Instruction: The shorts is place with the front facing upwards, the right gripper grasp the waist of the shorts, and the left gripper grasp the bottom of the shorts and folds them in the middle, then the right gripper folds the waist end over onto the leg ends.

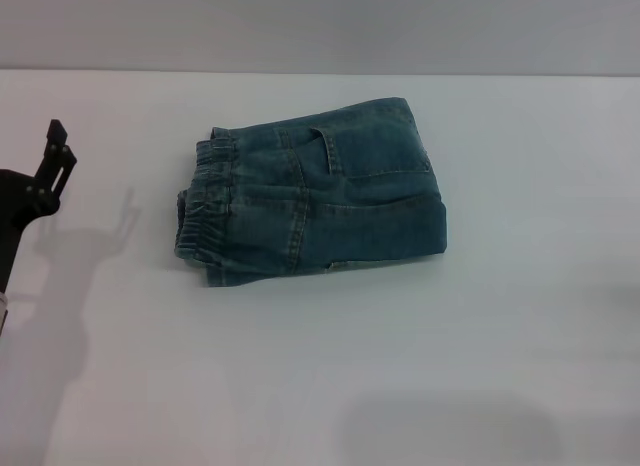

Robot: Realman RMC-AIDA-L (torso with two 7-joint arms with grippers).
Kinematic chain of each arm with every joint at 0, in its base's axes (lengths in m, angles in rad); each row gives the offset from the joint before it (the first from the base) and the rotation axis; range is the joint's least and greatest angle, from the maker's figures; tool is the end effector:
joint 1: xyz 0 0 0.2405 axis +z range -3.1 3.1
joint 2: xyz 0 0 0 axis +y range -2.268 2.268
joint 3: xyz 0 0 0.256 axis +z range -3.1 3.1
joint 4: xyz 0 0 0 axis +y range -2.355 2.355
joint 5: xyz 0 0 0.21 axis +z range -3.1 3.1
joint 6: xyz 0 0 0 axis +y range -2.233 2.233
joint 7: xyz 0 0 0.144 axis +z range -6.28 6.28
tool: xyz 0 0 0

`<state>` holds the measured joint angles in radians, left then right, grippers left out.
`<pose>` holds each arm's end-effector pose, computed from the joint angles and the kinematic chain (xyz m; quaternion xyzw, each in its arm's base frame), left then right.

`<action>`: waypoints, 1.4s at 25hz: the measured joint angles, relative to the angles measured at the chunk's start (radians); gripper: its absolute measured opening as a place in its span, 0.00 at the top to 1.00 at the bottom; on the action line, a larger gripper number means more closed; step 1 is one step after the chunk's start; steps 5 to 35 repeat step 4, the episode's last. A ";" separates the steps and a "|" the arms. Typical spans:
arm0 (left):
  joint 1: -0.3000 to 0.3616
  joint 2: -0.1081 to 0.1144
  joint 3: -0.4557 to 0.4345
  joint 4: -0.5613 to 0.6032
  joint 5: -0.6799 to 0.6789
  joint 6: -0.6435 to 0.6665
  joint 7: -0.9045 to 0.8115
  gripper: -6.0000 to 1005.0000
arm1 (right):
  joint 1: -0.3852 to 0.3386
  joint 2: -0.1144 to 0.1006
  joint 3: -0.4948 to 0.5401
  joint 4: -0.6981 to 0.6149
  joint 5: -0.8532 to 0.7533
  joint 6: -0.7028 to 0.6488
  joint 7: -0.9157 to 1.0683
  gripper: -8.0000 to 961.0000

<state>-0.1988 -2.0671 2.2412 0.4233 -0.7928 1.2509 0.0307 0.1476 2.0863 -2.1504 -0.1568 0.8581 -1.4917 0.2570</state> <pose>-0.3255 0.2810 -0.0115 -0.6547 -0.2067 -0.3219 0.6519 0.3818 0.2246 0.0321 -0.5558 0.2590 0.3552 0.7056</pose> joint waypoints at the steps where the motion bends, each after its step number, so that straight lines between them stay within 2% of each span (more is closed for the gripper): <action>1: -0.001 0.000 0.000 -0.005 0.000 0.000 0.000 0.17 | -0.001 0.000 -0.003 0.002 -0.001 -0.010 0.000 0.48; 4: -0.005 -0.001 0.001 -0.020 -0.002 0.000 -0.001 0.17 | -0.008 0.002 -0.006 0.004 -0.002 -0.029 -0.002 0.37; 35: -0.005 -0.001 0.001 -0.020 -0.002 0.000 -0.001 0.17 | -0.008 0.002 -0.006 0.004 -0.002 -0.029 -0.002 0.37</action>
